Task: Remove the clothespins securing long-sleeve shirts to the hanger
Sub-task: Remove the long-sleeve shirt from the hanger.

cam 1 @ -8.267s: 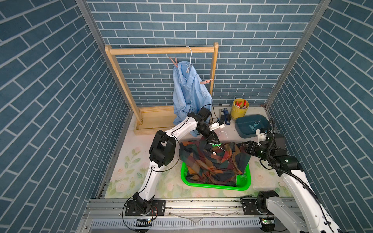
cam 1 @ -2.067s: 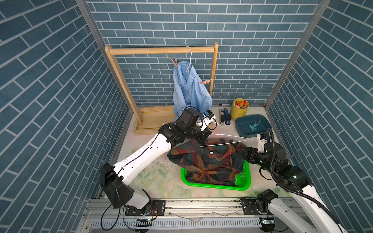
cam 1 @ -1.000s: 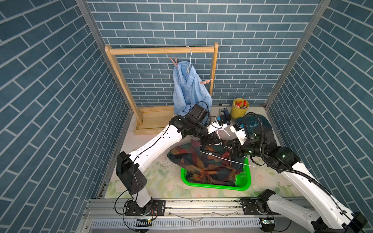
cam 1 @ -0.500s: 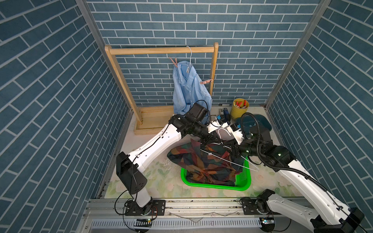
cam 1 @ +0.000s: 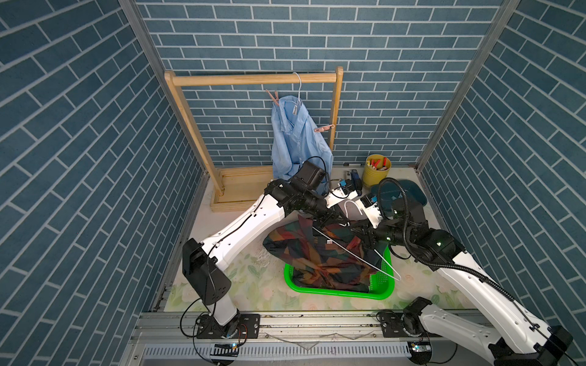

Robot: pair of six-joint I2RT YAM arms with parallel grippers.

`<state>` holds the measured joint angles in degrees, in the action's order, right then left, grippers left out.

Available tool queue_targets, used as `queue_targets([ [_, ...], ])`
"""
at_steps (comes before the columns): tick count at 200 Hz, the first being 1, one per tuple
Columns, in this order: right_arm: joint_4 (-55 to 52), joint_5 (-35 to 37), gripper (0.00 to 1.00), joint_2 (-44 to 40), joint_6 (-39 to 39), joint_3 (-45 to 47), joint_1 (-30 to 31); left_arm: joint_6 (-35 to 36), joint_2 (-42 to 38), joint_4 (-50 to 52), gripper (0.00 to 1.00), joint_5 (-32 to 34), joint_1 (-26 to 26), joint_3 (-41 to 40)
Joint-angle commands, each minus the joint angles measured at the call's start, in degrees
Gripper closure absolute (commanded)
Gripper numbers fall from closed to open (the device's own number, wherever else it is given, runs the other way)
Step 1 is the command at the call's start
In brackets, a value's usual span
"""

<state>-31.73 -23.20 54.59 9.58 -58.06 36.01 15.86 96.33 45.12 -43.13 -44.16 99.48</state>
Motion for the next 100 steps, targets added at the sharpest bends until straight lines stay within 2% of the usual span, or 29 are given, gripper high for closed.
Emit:
queue_targets([
  [1, -0.1, 0.9, 1.0, -1.7, -0.4, 0.5, -0.1, 0.0, 0.6, -0.5, 0.92, 0.2, 0.1, 0.9],
  [48, -4.1, 3.3, 1.0, -6.1, -0.5, 1.8, -0.1, -1.0, 0.4, -2.3, 0.61, 1.4, 1.3, 0.6],
  [78, -7.0, 4.5, 1.0, -9.2, -0.5, 2.1, -0.1, 0.1, -1.0, -3.2, 0.52, -0.5, 2.5, -0.3],
  [100, -9.7, 6.2, 1.0, -11.1, -0.9, 0.9, -0.1, -0.1, -1.8, -4.3, 0.49, -0.8, 3.4, -1.1],
])
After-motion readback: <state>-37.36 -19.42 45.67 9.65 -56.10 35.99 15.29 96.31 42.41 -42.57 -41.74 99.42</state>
